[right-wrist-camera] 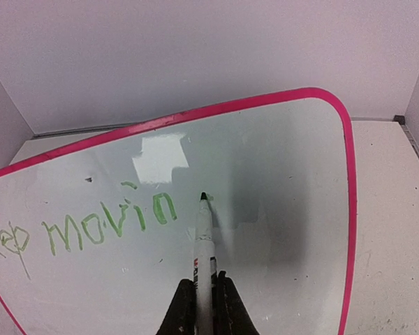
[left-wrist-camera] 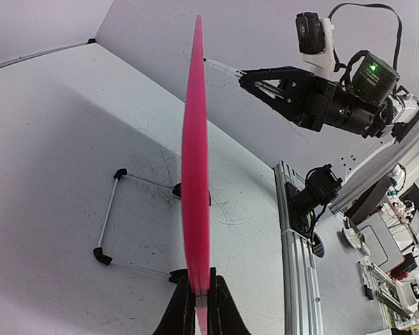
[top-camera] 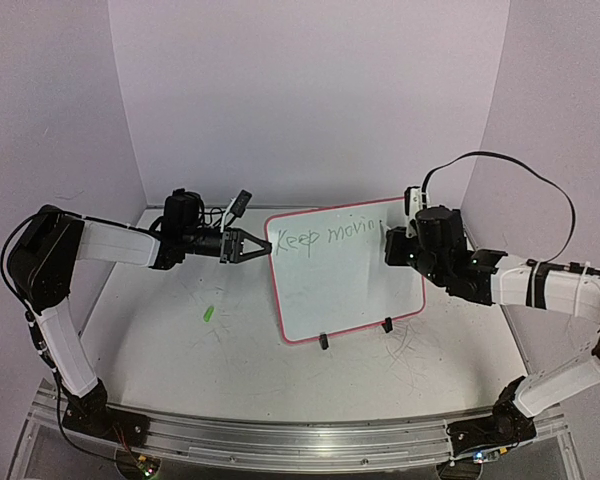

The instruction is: Write a sentence on the whiteboard

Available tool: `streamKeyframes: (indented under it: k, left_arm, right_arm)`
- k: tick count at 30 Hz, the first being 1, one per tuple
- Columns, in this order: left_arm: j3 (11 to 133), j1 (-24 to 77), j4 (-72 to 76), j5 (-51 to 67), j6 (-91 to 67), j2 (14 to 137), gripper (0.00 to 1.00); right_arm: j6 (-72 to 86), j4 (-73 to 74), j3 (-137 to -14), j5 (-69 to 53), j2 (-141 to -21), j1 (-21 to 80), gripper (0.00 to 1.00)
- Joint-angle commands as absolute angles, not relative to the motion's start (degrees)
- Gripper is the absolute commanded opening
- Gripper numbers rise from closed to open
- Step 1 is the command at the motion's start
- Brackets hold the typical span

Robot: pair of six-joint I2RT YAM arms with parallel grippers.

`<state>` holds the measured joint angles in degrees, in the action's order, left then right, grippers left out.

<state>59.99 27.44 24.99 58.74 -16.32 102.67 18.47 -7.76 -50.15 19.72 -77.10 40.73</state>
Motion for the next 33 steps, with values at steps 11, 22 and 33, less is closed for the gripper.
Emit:
streamKeyframes:
  k: [11,22,33]
  left_arm:
    - [62.0,27.2,23.8,58.5,-14.2,101.4,0.00]
    - [62.0,27.2,23.7,58.5,-14.2,101.6,0.00]
    - [62.0,27.2,23.7,58.6,-14.2,101.6,0.00]
  right_arm:
    - [17.8,-9.3,-51.4,15.2,-77.7,40.4,0.00]
    - [19.8,-8.1,-47.5,17.1,-75.5,40.3,0.00]
    - [19.2,-8.6,-48.6,20.7,-75.9,40.3,0.00]
